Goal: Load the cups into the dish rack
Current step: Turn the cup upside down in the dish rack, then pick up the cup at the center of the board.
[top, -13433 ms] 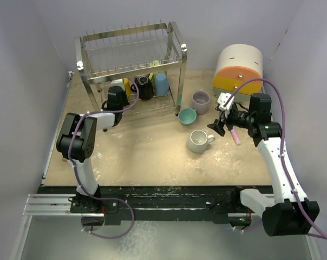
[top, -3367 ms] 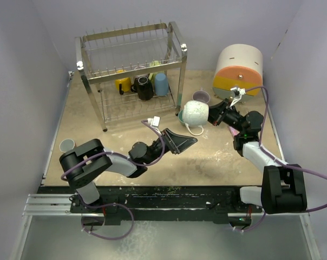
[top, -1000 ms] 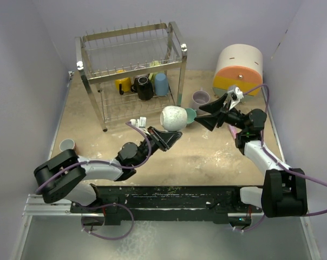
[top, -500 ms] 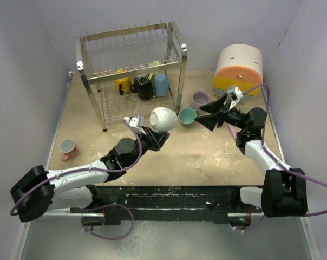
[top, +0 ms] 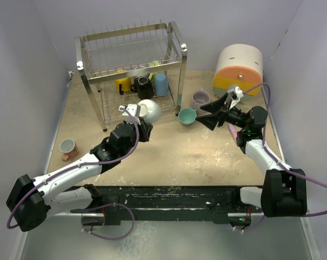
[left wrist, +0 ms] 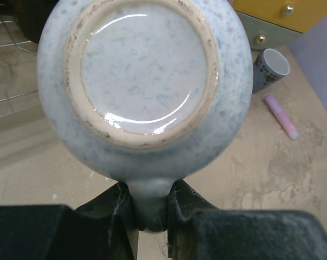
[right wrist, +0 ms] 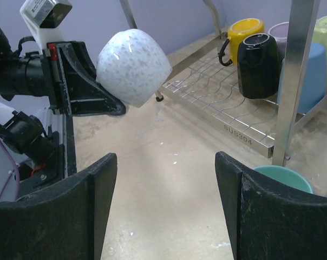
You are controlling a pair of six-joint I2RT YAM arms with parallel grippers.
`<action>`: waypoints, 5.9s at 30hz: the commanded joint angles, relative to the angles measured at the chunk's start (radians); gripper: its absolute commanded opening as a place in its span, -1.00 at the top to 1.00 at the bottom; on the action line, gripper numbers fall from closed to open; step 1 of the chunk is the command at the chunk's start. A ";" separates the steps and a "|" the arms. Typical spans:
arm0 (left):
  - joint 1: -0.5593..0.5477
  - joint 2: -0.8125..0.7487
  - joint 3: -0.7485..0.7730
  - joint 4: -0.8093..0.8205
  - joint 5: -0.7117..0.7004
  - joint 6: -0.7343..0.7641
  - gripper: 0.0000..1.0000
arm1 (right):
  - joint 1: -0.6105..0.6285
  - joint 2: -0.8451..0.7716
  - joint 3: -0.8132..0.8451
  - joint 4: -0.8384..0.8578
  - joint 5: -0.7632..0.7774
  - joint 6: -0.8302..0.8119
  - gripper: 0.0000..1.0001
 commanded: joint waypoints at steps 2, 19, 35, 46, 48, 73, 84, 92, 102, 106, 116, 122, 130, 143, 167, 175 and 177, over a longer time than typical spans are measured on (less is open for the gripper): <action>0.022 0.008 0.157 -0.044 -0.101 0.158 1.00 | -0.006 -0.018 0.048 0.012 -0.003 -0.028 -0.50; 0.257 0.181 0.214 0.016 -0.032 0.266 1.00 | -0.005 -0.019 0.060 -0.030 -0.002 -0.053 -0.49; 0.412 0.361 0.282 0.128 0.062 0.280 1.00 | -0.005 -0.029 0.069 -0.058 -0.008 -0.068 -0.49; 0.507 0.504 0.363 0.143 0.155 0.250 1.00 | -0.006 -0.028 0.076 -0.081 -0.009 -0.082 -0.49; 0.512 0.526 0.378 0.144 0.167 0.249 1.00 | -0.007 -0.028 0.077 -0.086 -0.010 -0.086 -0.49; 0.586 0.742 0.552 0.040 0.192 0.234 0.91 | -0.007 -0.028 0.083 -0.111 -0.011 -0.105 -0.49; 0.592 0.730 0.584 -0.010 0.179 0.226 0.05 | -0.007 -0.029 0.086 -0.114 -0.014 -0.108 -0.49; 0.592 0.633 0.517 -0.041 0.228 0.185 -0.01 | -0.007 -0.031 0.088 -0.115 -0.015 -0.112 -0.49; 0.591 0.513 0.392 -0.072 0.334 0.132 -0.04 | -0.007 -0.035 0.088 -0.114 -0.017 -0.115 -0.49; 0.591 0.490 0.357 -0.079 0.445 0.126 -0.04 | -0.007 -0.040 0.088 -0.117 -0.017 -0.119 -0.49; 0.579 0.409 0.256 -0.072 0.678 0.127 -0.02 | -0.007 -0.047 0.088 -0.117 -0.018 -0.122 -0.49; 0.526 0.392 0.215 -0.090 0.756 0.136 0.00 | -0.007 -0.052 0.088 -0.120 -0.017 -0.125 -0.49; 0.440 0.286 0.150 -0.124 0.797 0.120 0.02 | -0.008 -0.053 0.089 -0.125 -0.021 -0.126 -0.49; 0.440 -0.144 0.071 -0.455 0.710 -0.023 0.04 | -0.007 -0.048 0.092 -0.125 -0.021 -0.126 -0.48; 0.576 -0.299 0.268 -0.960 0.008 0.025 -0.82 | -0.007 -0.060 0.096 -0.146 -0.020 -0.142 -0.48; 0.786 -0.246 0.186 -0.797 0.029 -0.020 -0.76 | -0.007 -0.064 0.098 -0.149 -0.021 -0.145 -0.48; 0.870 -0.214 0.181 -0.760 0.076 -0.032 -0.72 | -0.007 -0.065 0.099 -0.151 -0.020 -0.147 -0.48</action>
